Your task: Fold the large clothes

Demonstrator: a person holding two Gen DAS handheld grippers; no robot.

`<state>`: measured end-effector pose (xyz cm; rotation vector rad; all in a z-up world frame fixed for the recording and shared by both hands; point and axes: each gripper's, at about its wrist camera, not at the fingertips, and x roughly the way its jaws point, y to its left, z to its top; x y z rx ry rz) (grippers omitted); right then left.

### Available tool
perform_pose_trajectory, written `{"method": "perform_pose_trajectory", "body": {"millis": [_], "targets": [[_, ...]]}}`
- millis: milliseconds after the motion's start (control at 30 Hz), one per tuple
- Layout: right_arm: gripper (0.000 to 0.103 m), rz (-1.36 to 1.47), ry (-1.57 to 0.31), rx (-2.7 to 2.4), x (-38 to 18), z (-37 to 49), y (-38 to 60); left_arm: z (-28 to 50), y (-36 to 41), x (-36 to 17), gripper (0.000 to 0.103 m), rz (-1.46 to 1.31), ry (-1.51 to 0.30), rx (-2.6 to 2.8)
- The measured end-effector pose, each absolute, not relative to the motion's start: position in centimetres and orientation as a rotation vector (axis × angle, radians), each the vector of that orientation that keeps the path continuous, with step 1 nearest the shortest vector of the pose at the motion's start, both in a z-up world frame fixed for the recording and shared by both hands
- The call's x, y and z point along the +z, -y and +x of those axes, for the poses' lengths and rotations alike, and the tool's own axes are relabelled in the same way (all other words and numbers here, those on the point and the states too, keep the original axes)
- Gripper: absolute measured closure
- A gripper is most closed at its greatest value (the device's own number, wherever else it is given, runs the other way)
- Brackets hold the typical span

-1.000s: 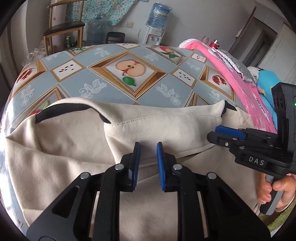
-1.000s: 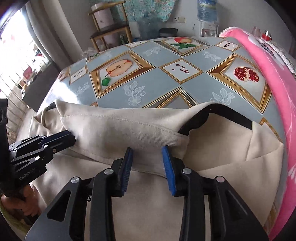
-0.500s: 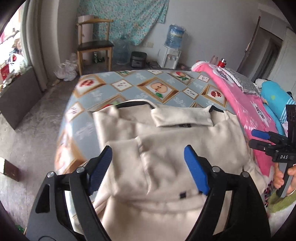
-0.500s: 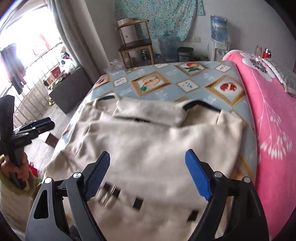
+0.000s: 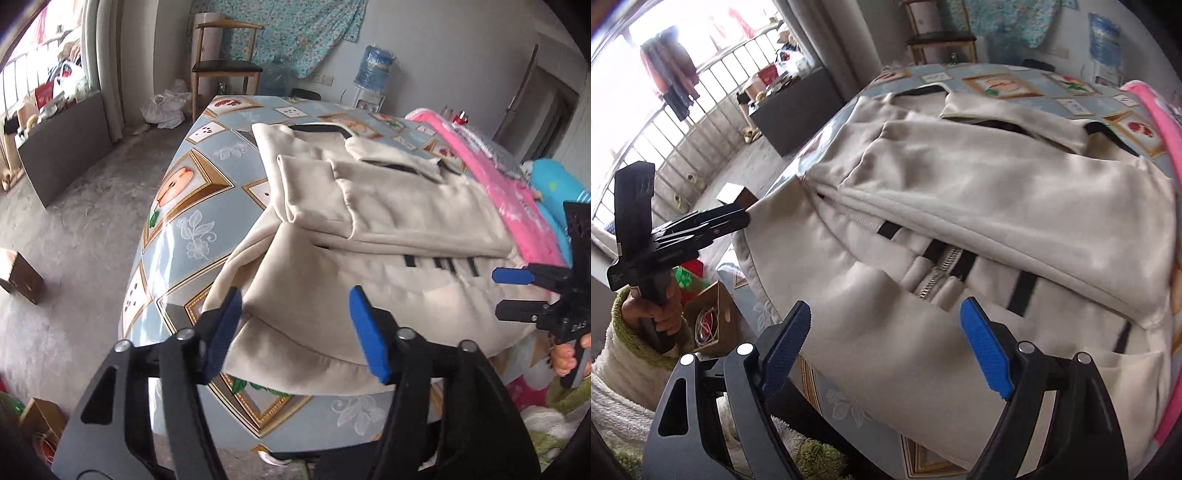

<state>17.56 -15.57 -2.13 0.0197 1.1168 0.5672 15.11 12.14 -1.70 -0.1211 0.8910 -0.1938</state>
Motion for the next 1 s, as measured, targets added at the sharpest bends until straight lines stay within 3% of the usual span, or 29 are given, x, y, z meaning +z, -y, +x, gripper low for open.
{"method": "perform_pose_trajectory", "body": {"millis": [267, 367, 533, 767, 900, 967, 1000], "targets": [[0.045, -0.072, -1.180, 0.536, -4.2, 18.2, 14.1, 18.0, -10.8, -3.5, 0.075, 0.032, -0.943, -0.156], [0.059, -0.114, -1.172, 0.509, -4.2, 17.9, 13.9, 18.5, -10.9, -3.8, 0.083, 0.031, -0.947, -0.166], [0.101, -0.167, -1.142, 0.492, -3.4, 17.1, 13.3, 18.1, -11.1, -3.6, 0.096, 0.047, -0.914, -0.181], [0.102, -0.196, -0.901, 0.347, 2.7, 16.7, 13.8, 15.9, -11.8, -0.4, 0.097, 0.023, -0.811, -0.188], [0.102, -0.083, -0.991, 0.432, 0.7, 18.3, 14.1, 16.8, -12.4, -1.1, 0.098, -0.050, -0.862, -0.200], [0.096, -0.024, -1.049, 0.485, -0.6, 18.7, 13.9, 17.3, -12.5, -1.8, 0.098, -0.059, -0.889, -0.203], [0.081, -0.010, -1.082, 0.513, -1.4, 18.7, 13.6, 17.4, -12.6, -2.1, 0.097, -0.060, -0.896, -0.203]]}}
